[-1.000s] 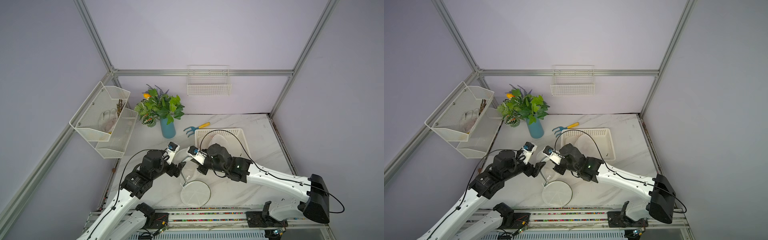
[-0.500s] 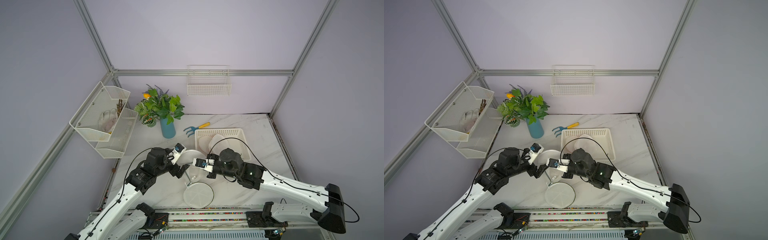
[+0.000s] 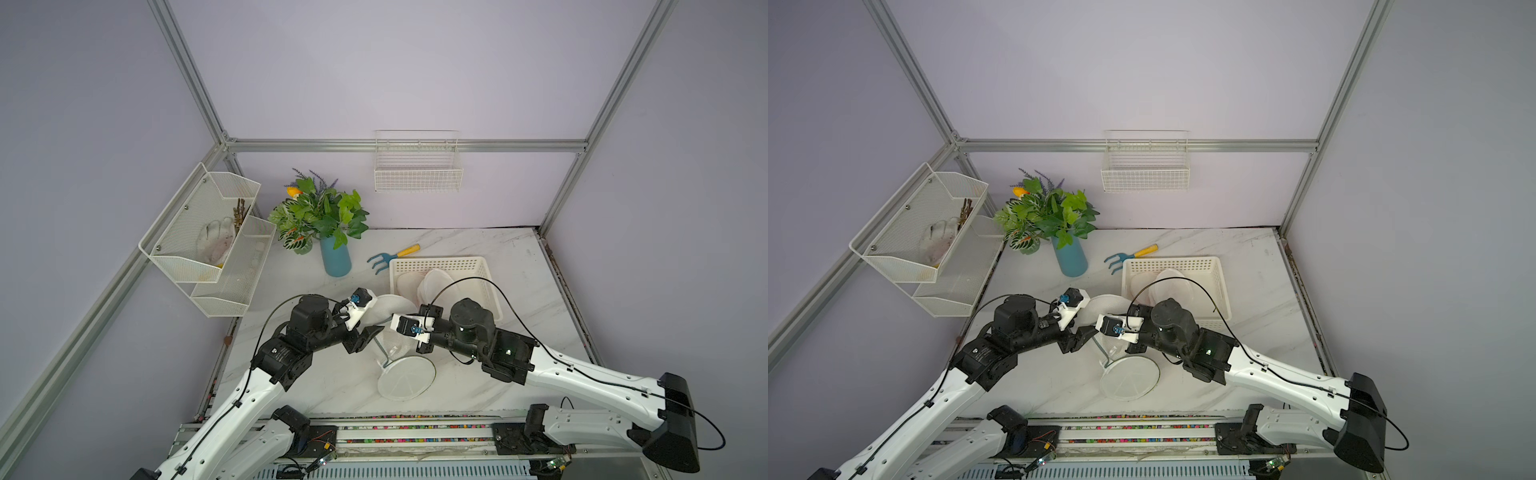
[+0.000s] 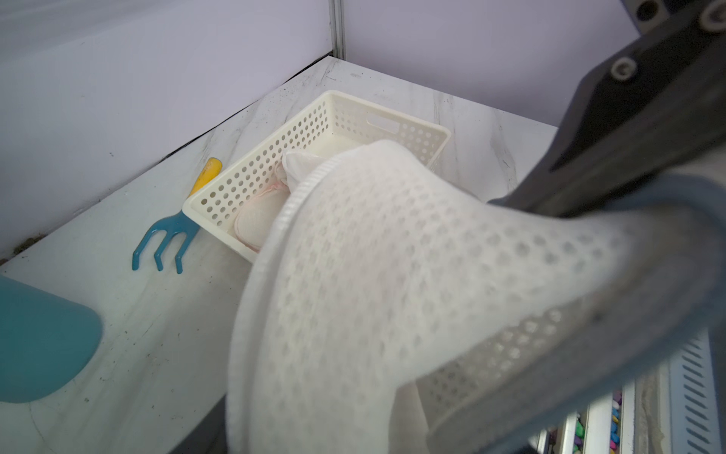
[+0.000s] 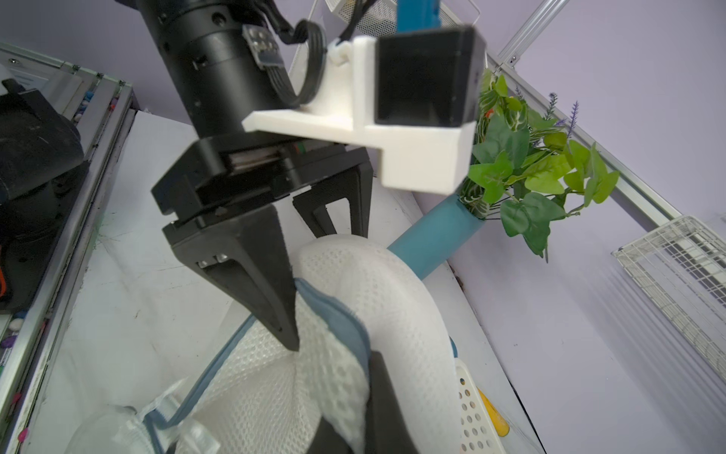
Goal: Turn the laundry bag inside out
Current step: Turn over the laundry bag.
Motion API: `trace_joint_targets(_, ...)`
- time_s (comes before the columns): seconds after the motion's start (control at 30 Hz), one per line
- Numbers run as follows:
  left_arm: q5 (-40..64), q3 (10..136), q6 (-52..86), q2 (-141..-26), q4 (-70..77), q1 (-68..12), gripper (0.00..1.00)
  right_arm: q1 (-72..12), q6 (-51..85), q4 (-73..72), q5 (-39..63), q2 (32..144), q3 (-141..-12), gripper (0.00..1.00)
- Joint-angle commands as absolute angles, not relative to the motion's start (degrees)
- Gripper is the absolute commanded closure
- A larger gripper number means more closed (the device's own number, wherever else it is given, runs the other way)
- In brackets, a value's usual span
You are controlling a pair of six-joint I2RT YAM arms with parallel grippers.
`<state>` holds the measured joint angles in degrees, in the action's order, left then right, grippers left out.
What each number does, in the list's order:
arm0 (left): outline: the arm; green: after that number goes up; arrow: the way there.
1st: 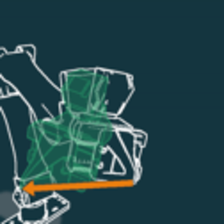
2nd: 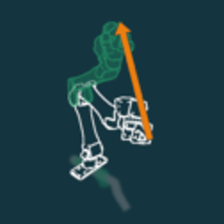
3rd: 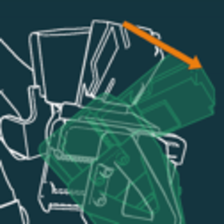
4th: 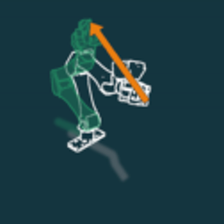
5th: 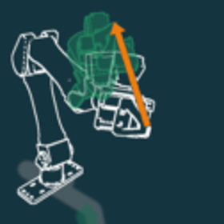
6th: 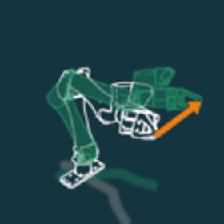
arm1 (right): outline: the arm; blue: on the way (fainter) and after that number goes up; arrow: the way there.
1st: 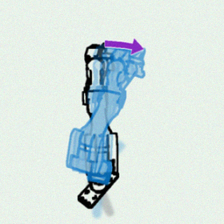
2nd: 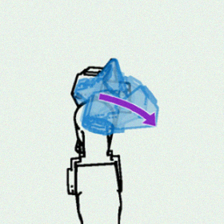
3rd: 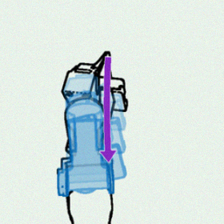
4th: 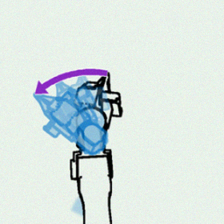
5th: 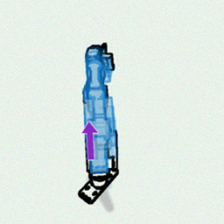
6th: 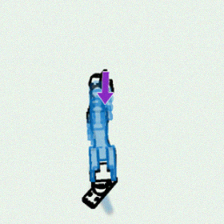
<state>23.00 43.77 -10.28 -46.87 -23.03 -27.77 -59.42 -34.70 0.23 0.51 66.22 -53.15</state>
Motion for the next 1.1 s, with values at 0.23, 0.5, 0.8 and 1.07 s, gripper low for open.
trace_joint_targets(0.23, 29.2, 43.6, -10.4, -45.3, -18.3, -27.4, 0.72, -59.7, -25.5, -2.6, -6.2, 66.7, -54.0, 1.0)
trace_joint_targets(0.5, 30.0, 43.9, -10.1, -45.8, -18.4, -27.4, 1.0, -59.7, -16.6, -1.0, -10.4, 69.9, -56.8, 1.0)
trace_joint_targets(0.8, 25.6, 45.5, -6.5, -46.2, -18.9, -27.3, 1.0, -59.5, -6.4, 2.3, -13.5, 63.5, -50.6, 0.41)
trace_joint_targets(1.07, 27.9, 45.8, -3.4, -45.8, -15.4, -27.2, 1.0, -59.5, -6.1, -8.8, -13.5, 58.3, -41.2, 0.41)
